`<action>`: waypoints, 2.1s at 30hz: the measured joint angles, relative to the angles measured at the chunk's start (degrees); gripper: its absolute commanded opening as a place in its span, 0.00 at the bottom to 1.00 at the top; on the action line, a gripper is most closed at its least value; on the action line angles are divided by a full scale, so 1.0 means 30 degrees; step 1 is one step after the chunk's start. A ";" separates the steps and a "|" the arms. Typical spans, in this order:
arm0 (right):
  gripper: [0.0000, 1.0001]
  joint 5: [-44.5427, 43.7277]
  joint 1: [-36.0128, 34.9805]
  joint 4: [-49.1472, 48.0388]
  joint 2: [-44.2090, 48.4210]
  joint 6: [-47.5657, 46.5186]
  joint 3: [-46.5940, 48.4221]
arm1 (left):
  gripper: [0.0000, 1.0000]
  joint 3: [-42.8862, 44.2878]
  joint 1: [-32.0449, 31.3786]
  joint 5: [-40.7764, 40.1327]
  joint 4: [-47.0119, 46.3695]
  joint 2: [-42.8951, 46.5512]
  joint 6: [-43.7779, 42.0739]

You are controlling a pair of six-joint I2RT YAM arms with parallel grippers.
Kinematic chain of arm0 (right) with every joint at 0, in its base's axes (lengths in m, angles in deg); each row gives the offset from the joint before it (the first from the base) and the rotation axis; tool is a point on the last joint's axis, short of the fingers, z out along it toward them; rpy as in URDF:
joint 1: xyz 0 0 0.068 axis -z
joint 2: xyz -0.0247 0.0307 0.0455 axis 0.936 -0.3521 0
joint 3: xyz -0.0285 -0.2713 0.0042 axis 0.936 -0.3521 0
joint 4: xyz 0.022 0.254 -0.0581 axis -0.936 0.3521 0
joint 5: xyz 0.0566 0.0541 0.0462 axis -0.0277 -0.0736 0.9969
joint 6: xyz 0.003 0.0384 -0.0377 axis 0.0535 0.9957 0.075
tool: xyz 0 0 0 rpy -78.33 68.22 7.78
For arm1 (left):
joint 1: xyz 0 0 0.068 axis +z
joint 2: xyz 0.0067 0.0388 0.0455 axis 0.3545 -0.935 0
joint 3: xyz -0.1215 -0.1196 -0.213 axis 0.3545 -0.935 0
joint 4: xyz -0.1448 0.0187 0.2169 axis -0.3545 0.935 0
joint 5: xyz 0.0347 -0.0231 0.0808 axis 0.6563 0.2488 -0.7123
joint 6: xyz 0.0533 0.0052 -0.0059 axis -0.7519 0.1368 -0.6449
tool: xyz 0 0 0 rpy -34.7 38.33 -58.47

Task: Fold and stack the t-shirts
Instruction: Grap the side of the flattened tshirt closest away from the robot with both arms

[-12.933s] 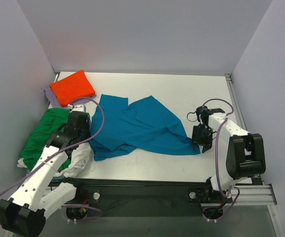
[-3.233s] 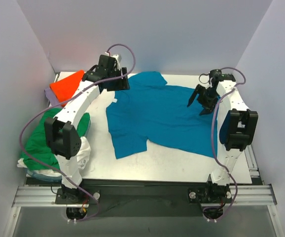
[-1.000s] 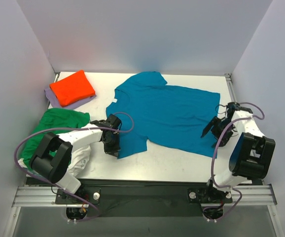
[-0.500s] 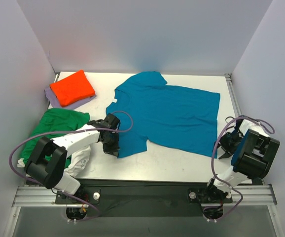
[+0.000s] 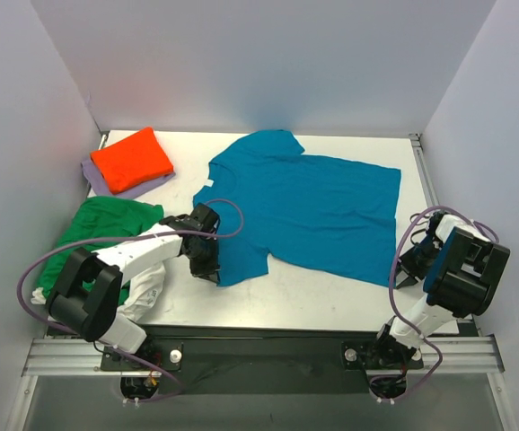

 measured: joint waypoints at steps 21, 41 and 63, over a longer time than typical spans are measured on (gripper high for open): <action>0.00 -0.0350 0.0000 0.0539 0.0488 0.0444 -0.0437 | 0.00 0.0976 0.0000 0.0007 0.1909 0.0102 -0.0262; 0.00 -0.1297 0.0000 0.4903 0.3679 0.0430 -0.0350 | 0.00 0.2812 -0.0044 -0.0226 0.4634 0.2798 -0.0175; 0.00 -0.0357 -0.2193 0.4998 -0.0503 -0.0517 0.5289 | 0.00 1.4746 -0.0022 -0.1880 0.5880 -0.5982 -0.3228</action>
